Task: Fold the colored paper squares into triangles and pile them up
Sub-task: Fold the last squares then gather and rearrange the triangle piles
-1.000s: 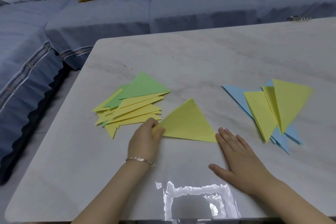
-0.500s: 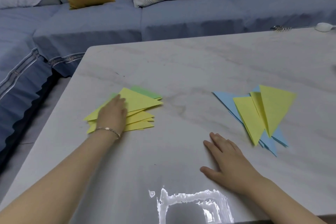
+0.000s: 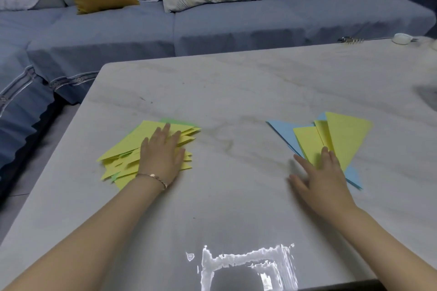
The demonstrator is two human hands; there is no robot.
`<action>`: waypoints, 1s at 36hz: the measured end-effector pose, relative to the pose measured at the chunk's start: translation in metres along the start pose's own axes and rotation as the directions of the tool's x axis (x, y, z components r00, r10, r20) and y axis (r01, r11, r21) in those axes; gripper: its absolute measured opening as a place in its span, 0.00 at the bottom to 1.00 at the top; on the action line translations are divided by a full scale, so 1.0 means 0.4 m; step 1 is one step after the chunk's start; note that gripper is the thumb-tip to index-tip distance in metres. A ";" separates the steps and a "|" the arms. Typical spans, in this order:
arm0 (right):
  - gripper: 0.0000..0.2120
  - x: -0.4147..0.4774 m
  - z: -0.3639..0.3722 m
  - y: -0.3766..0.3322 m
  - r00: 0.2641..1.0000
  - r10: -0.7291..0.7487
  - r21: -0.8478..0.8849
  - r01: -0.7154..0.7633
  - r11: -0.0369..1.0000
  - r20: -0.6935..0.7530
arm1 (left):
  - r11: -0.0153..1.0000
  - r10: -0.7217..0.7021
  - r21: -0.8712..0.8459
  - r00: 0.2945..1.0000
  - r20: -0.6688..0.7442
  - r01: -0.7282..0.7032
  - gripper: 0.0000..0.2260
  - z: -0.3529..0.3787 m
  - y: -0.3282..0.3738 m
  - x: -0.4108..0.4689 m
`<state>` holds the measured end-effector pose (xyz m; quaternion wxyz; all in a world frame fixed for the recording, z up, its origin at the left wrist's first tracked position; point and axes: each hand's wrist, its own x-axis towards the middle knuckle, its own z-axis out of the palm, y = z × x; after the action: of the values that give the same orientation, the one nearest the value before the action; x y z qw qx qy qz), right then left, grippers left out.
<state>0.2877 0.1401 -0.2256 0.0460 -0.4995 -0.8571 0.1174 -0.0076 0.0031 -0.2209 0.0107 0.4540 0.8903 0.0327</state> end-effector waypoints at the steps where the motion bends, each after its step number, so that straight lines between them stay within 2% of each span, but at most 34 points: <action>1: 0.26 0.005 0.002 0.002 1.000 0.020 -0.018 -0.019 1.000 0.012 | 0.998 0.055 -0.037 0.997 -0.045 -0.057 0.21 -0.003 0.015 -0.018; 5: 0.29 0.022 0.023 0.015 0.990 0.091 -0.149 -0.075 0.986 0.105 | 0.954 0.238 -0.153 0.960 -0.145 -0.259 0.20 -0.013 0.063 -0.092; 8: 0.29 0.026 0.046 0.029 0.997 0.071 -0.136 -0.064 0.989 0.043 | 0.921 0.287 -0.235 0.948 -0.135 -0.312 0.18 -0.001 0.090 -0.151; 10: 0.26 0.021 0.059 0.031 0.998 0.061 -0.097 -0.059 0.994 0.020 | 0.891 0.255 -0.362 0.962 -0.101 -0.274 0.19 -0.004 0.109 -0.186; 12: 0.23 0.004 0.062 0.016 1.000 0.012 -0.081 -0.014 0.997 -0.021 | 0.846 0.171 -0.508 0.985 -0.030 -0.162 0.16 -0.015 0.131 -0.210; 14: 0.25 -0.027 0.056 -0.022 0.988 -0.093 -0.065 0.085 0.994 -0.120 | 0.738 0.077 -0.674 0.994 0.075 -0.006 0.10 -0.021 0.157 -0.220; 15: 0.26 -0.045 0.049 -0.048 0.968 -0.174 -0.080 0.162 0.984 -0.181 | 0.634 0.021 -0.767 0.989 0.144 0.098 0.09 -0.028 0.174 -0.221; 17: 0.28 -0.079 0.047 -0.098 0.920 -0.325 -0.122 0.305 0.945 -0.220 | 0.349 -0.060 -0.880 0.945 0.322 0.322 0.11 -0.040 0.211 -0.210; 18: 0.28 -0.095 0.048 -0.122 0.905 -0.375 -0.124 0.356 0.926 -0.202 | 0.228 -0.055 -0.875 0.903 0.426 0.427 0.14 -0.046 0.228 -0.204; 19: 0.27 -0.109 0.051 -0.143 0.894 -0.416 -0.113 0.401 0.909 -0.169 | 0.151 -0.027 -0.843 0.855 0.518 0.516 0.17 -0.047 0.243 -0.197; 21: 0.27 -0.136 0.059 -0.179 0.862 -0.495 -0.048 0.493 0.869 -0.108 | 0.060 0.040 -0.785 0.784 0.619 0.616 0.19 -0.045 0.264 -0.192; 22: 0.26 -0.148 0.062 -0.194 0.843 -0.532 -0.006 0.533 0.846 -0.076 | 0.045 0.049 -0.785 0.783 0.620 0.618 0.19 -0.042 0.270 -0.191; 23: 0.25 -0.157 0.062 -0.205 0.825 -0.564 0.028 0.565 0.824 -0.042 | 0.078 0.028 -0.811 0.812 0.584 0.580 0.17 -0.034 0.272 -0.188; 26: 0.26 -0.176 0.060 -0.219 0.776 -0.631 0.067 0.630 0.774 0.001 | 0.281 -0.105 -0.842 0.886 0.451 0.461 0.06 -0.016 0.254 -0.183; 29: 0.26 -0.180 0.058 -0.209 0.750 -0.662 0.043 0.661 0.749 0.015 | 0.338 -0.129 -0.826 0.891 0.435 0.452 0.06 -0.010 0.228 -0.177; 31: 0.21 -0.175 0.053 -0.194 0.733 -0.680 0.069 0.677 0.732 0.018 | 0.418 -0.098 -0.814 0.911 0.401 0.404 0.08 -0.023 0.210 -0.172; 34: 0.13 -0.160 0.046 -0.168 0.727 -0.680 0.142 0.686 0.714 -0.095 | 0.644 0.047 -0.736 0.949 0.313 0.211 0.09 -0.052 0.174 -0.155; 36: 0.21 -0.152 0.043 -0.156 0.741 -0.653 0.168 0.671 0.722 -0.155 | 0.716 0.163 -0.687 0.927 0.339 0.125 0.09 -0.073 0.155 -0.136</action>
<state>0.2619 0.0550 -0.2246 0.1745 -0.1570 -0.9583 0.1629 0.0729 -0.0060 -0.1880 0.3505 0.4229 0.7879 0.2783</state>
